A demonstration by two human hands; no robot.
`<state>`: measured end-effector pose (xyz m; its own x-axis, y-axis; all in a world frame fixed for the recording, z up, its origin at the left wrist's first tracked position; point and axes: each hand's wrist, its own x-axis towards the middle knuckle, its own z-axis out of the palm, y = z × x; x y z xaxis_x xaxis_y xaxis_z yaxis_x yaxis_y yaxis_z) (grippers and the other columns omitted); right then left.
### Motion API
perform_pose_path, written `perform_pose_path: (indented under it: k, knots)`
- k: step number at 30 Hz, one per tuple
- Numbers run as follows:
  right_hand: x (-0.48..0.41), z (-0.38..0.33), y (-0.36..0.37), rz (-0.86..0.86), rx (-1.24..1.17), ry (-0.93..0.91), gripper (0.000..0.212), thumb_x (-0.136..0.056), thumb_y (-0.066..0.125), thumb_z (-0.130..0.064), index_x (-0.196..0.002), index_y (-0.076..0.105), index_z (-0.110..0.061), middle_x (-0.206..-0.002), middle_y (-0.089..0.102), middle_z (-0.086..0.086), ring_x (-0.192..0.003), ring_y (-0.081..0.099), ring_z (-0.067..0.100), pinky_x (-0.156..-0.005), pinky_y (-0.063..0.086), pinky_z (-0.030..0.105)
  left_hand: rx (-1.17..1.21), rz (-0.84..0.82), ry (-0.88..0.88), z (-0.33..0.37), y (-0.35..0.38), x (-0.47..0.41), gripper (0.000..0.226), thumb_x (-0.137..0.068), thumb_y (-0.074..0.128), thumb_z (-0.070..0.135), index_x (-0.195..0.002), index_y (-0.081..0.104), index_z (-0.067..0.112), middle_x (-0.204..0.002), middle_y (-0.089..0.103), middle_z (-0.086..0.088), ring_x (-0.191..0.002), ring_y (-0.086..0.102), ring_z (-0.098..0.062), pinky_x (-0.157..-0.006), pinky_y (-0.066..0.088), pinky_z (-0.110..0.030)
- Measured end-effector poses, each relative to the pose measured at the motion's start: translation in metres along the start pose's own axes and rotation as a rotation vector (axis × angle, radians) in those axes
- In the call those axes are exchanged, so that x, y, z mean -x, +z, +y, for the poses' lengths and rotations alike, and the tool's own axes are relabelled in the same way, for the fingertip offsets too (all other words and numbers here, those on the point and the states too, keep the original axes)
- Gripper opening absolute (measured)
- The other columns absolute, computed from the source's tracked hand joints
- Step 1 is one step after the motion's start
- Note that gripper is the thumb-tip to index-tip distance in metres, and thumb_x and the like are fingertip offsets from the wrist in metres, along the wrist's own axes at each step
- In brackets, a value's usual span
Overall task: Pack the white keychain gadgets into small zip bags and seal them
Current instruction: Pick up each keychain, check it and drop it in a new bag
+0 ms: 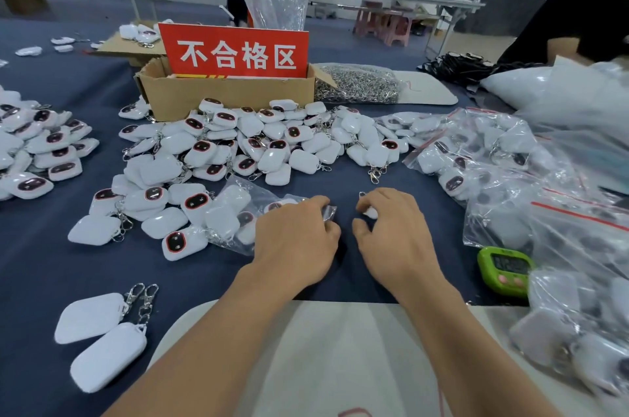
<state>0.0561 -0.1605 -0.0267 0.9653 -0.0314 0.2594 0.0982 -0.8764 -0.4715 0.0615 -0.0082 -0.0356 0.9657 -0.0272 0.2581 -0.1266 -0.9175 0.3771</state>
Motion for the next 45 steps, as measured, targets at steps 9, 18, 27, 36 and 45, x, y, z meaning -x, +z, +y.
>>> perform_pose_path:
  k: [9, 18, 27, 36, 45]
  knots:
    - [0.027, 0.010, -0.013, -0.024, -0.013, 0.025, 0.018, -0.094, 0.066, -0.022, -0.111, 0.072, -0.025, -0.117, 0.068, -0.010, -0.113, 0.052, 0.021, -0.091, 0.036, 0.032, 0.023, 0.013, 0.014, 0.004, -0.003, 0.004, 0.026, -0.095, 0.047, 0.038, -0.116, 0.062, 0.034, -0.096, 0.072, 0.000, -0.091, 0.063, -0.026, -0.073, 0.030, -0.034]
    - [0.022, 0.006, -0.019, 0.125, -0.718, 0.329, 0.036, -0.105, 0.045, -0.016, -0.087, 0.074, -0.028, -0.080, 0.074, -0.012, -0.074, 0.068, 0.006, -0.069, 0.055, 0.017, 0.316, 0.225, 0.130, 0.027, -0.010, 0.013, 0.022, -0.083, 0.056, 0.037, -0.095, 0.074, 0.032, -0.078, 0.063, 0.014, -0.072, 0.051, -0.004, -0.068, 0.049, -0.030]
    - [0.021, -0.011, -0.024, 0.049, -1.518, 0.587, 0.025, -0.108, 0.049, -0.009, -0.108, 0.073, -0.002, -0.105, 0.078, 0.020, -0.099, 0.077, 0.031, -0.089, 0.062, 0.041, 0.690, 0.037, 0.071, 0.026, -0.012, 0.010, 0.026, -0.080, 0.080, 0.041, -0.104, 0.071, 0.046, -0.084, 0.070, 0.028, -0.081, 0.067, 0.005, -0.073, 0.049, -0.011]
    - [0.021, -0.010, -0.025, -0.103, -1.274, 0.486, 0.024, -0.096, 0.060, -0.005, -0.088, 0.082, -0.008, -0.095, 0.079, 0.014, -0.085, 0.070, 0.017, -0.090, 0.060, 0.031, 1.245, 0.078, -0.108, 0.025, -0.017, -0.004, 0.027, -0.082, 0.075, 0.015, -0.090, 0.082, 0.041, -0.097, 0.079, 0.007, -0.097, 0.073, -0.011, -0.092, 0.056, -0.031]
    - [0.025, -0.015, -0.022, -0.147, -1.054, 0.332, 0.026, -0.102, 0.058, -0.014, -0.092, 0.081, -0.019, -0.083, 0.075, 0.014, -0.067, 0.062, 0.022, -0.064, 0.054, 0.036, 1.204, 0.009, -0.072, 0.027, -0.015, -0.001, 0.035, -0.079, 0.065, 0.017, -0.101, 0.081, 0.038, -0.099, 0.080, 0.006, -0.097, 0.074, -0.013, -0.091, 0.056, -0.034]
